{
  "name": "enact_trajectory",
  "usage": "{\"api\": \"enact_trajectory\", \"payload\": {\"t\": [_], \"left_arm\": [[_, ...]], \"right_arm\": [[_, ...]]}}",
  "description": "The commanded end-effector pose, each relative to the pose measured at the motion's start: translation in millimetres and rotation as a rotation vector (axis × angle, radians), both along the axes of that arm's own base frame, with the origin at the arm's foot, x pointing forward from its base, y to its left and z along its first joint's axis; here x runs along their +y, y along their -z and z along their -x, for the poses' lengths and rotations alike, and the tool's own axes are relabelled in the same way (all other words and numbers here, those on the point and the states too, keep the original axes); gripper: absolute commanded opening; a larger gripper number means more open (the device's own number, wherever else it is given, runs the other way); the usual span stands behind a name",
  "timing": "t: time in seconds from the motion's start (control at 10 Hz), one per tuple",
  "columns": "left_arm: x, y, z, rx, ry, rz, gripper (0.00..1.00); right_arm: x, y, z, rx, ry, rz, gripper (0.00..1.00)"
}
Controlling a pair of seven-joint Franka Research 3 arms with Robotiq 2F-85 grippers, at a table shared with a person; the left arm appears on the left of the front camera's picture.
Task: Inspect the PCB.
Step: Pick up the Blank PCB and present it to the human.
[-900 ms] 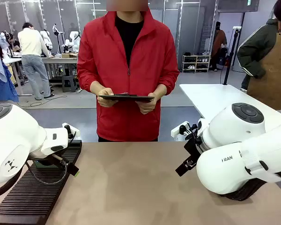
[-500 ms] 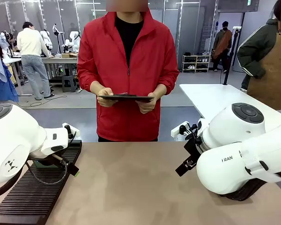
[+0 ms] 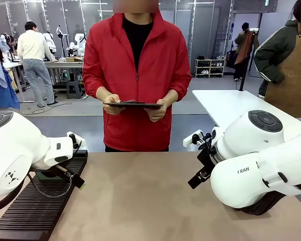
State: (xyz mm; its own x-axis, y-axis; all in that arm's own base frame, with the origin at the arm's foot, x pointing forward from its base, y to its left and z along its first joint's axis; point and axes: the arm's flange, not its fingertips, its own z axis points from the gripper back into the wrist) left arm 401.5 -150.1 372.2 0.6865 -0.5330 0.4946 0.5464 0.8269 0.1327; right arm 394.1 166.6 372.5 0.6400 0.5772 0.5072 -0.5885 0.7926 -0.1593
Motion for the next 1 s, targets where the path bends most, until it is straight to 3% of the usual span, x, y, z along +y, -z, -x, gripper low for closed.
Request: {"api": "enact_trajectory", "payload": {"t": [0.0,0.4,0.7,0.9], "left_arm": [[0,0,0,0.000,-0.001,0.000,1.00],[0,0,0,0.000,0.000,0.000,1.00],[8,-33,9,-0.006,0.035,0.074,1.00],[29,-53,16,0.083,0.102,0.263,1.00]], "right_arm": [[0,0,0,0.000,0.001,-0.001,1.00],[0,0,0,0.000,0.000,0.000,1.00],[-14,-43,7,0.014,0.008,-0.100,1.00],[-31,-64,9,0.041,0.005,-0.188,1.00]]}}
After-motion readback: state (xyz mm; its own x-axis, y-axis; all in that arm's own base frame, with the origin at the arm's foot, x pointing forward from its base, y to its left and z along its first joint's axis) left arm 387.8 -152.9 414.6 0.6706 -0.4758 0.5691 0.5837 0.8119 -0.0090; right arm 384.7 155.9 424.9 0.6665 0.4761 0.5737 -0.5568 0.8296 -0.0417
